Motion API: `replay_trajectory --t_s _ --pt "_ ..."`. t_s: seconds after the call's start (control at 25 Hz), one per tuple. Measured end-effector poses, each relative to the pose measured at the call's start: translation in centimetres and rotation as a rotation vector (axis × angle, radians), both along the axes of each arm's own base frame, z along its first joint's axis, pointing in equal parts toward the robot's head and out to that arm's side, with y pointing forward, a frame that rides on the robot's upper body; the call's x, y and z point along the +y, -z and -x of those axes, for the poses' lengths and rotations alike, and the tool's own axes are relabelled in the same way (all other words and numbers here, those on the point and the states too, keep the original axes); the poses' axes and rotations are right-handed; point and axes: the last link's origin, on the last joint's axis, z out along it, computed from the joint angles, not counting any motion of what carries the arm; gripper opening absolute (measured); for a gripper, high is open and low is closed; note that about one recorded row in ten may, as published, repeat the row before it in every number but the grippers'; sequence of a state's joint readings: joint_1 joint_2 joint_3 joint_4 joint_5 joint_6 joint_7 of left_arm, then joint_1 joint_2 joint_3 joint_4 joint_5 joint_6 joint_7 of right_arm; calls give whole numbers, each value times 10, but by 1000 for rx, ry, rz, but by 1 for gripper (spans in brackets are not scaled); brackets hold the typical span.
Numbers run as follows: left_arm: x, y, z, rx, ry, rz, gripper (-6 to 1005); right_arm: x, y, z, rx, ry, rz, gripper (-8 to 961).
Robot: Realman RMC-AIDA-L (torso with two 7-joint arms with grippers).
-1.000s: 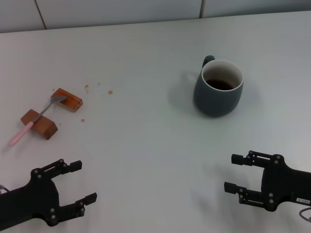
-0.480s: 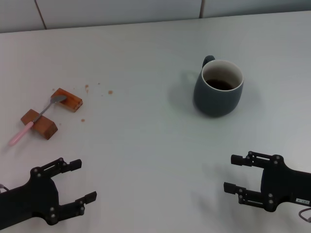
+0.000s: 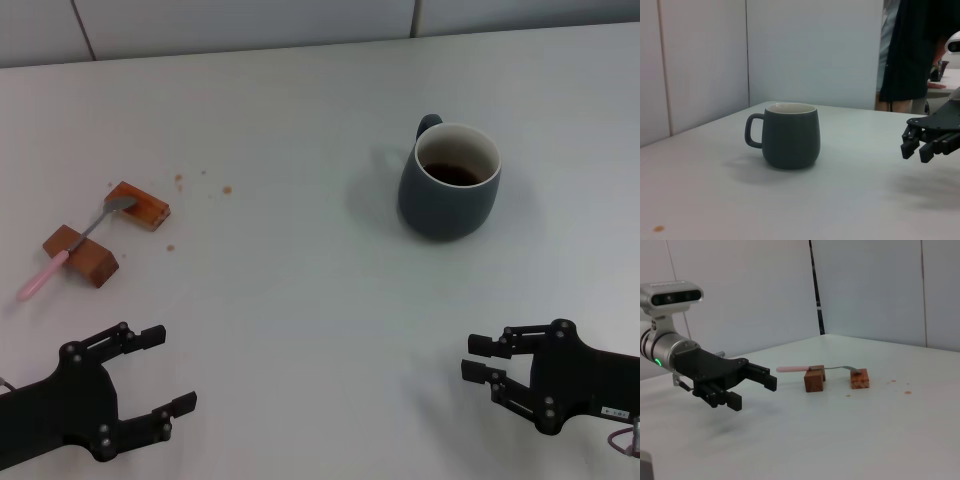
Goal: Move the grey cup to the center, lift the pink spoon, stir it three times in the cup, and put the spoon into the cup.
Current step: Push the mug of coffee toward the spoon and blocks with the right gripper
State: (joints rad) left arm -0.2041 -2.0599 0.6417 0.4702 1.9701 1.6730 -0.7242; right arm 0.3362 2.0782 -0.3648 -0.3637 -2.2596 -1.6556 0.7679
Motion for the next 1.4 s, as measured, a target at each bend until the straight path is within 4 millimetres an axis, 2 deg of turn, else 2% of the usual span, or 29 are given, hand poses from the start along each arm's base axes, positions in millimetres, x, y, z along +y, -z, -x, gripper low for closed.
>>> replay_trajectory --t_s 0.2,0.36,0.56,0.68,0.88,1.08,1.4 --pt "0 -1 0 1 0 -2 798 3 -6 3 48 -3 -70 260" --pt "1 -2 0 -1 -1 -4 797 7 -26 6 135 -2 -283 114" --pt "0 -5 -1 -22 -2 -19 797 19 -48 -2 178 75 -581 49" --pt "0 -8 -2 -34 -3 -34 797 32 -55 -10 142 135 -690 49" --pt "1 -9 -2 -38 -2 -39 796 64 -51 -16 36 201 -710 48" --pt "0 -8 -3 -44 -3 -35 796 89 -36 -16 -108 193 -706 47" --pt "0 -7 -3 -48 -6 -34 789 115 -9 -4 -260 133 -663 46"
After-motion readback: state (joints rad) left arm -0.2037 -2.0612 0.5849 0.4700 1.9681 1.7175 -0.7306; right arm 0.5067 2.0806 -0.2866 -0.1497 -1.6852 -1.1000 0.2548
